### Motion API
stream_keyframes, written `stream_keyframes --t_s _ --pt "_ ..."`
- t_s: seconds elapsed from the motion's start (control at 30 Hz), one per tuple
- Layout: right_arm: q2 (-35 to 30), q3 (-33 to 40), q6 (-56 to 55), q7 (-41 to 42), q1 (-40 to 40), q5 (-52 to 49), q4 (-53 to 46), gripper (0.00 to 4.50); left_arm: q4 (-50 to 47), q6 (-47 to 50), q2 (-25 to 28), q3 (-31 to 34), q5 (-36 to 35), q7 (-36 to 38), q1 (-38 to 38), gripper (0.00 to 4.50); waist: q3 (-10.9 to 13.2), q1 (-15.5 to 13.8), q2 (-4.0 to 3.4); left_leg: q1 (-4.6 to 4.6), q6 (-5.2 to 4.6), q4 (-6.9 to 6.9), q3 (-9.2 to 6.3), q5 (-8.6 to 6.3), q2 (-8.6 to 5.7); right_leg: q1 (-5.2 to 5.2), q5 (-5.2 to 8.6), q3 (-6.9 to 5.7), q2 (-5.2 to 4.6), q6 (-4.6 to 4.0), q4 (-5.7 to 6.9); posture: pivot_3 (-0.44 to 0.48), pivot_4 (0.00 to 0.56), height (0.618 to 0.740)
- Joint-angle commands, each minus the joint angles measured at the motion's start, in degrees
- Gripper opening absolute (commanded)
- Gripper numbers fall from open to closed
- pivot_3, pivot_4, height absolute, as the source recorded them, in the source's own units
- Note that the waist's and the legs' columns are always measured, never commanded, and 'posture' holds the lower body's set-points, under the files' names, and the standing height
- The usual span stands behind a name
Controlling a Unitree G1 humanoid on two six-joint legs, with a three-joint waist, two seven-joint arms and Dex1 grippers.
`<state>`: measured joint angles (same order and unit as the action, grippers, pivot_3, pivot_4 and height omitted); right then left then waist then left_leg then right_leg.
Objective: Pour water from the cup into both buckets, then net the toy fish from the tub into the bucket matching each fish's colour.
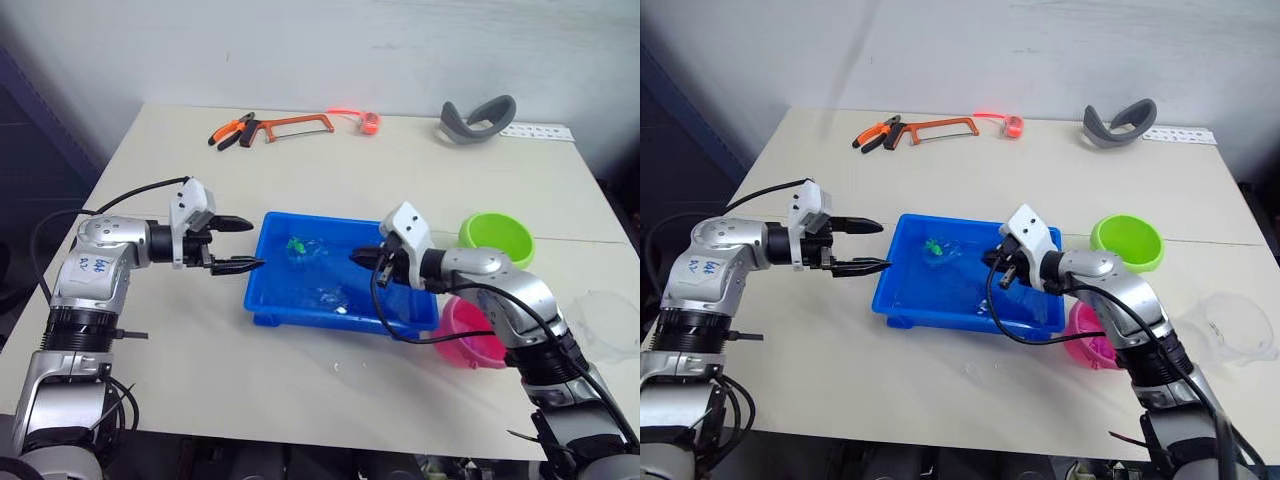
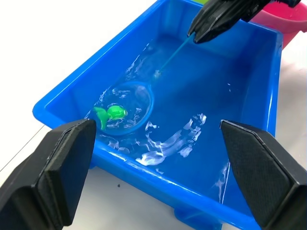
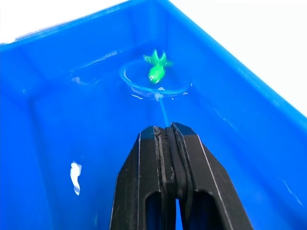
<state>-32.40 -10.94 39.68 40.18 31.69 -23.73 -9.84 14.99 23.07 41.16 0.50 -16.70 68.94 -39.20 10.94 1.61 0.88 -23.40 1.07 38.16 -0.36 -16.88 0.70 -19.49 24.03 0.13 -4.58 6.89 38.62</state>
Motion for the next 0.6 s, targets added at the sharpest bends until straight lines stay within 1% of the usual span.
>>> stream_keyframes --t_s 0.03,0.17,0.3,0.43,0.6 --pt "-1.14 4.19 -1.19 1.15 -2.41 -1.92 -6.28 0.0 0.75 -0.35 -0.78 0.71 -1.53 0.52 -2.74 4.48 0.0 0.0 0.0 -0.01 0.0 0.0 0.02 0.0 -0.01 -0.01 0.0 0.01 0.0 0.0 -0.01 0.0 0.15 0.74" --pt "-3.49 8.01 -0.09 1.85 -7.07 -3.61 -12.75 0.0 1.71 0.53 -2.8 0.39 -2.43 1.24 -5.02 4.48 0.0 -0.04 0.0 -0.03 0.0 0.02 0.01 0.0 -0.02 0.0 0.0 0.0 0.0 0.0 -0.01 0.0 0.15 0.74" --pt "-7.86 14.62 0.22 2.94 -13.49 -6.09 -21.01 0.0 0.48 -0.47 -5.98 -2.16 -2.47 2.76 -7.27 4.48 0.0 -0.09 0.0 -0.03 0.0 -0.01 0.04 0.0 -0.01 0.0 0.0 0.02 0.03 0.0 -0.05 0.0 0.15 0.74" --pt "-12.09 24.74 2.75 3.05 -19.59 -11.17 -28.37 0.0 0.87 0.33 -9.19 -3.31 -3.6 4.73 -9.39 4.48 0.0 -0.06 0.0 -0.1 0.0 0.01 0.08 0.0 -0.02 0.03 0.0 0.06 0.03 0.0 -0.19 0.0 0.15 0.74" --pt "-16.94 41.51 7.43 3.35 -27.86 -17.21 -34.28 0.0 1.86 -0.29 -13.37 -5.25 -3.86 6.52 -11.24 4.48 0.0 -0.17 0.0 -0.1 0.0 0.0 0.16 0.0 0.02 0.1 0.0 0.11 0.09 0.0 -0.34 0.0 0.15 0.74"
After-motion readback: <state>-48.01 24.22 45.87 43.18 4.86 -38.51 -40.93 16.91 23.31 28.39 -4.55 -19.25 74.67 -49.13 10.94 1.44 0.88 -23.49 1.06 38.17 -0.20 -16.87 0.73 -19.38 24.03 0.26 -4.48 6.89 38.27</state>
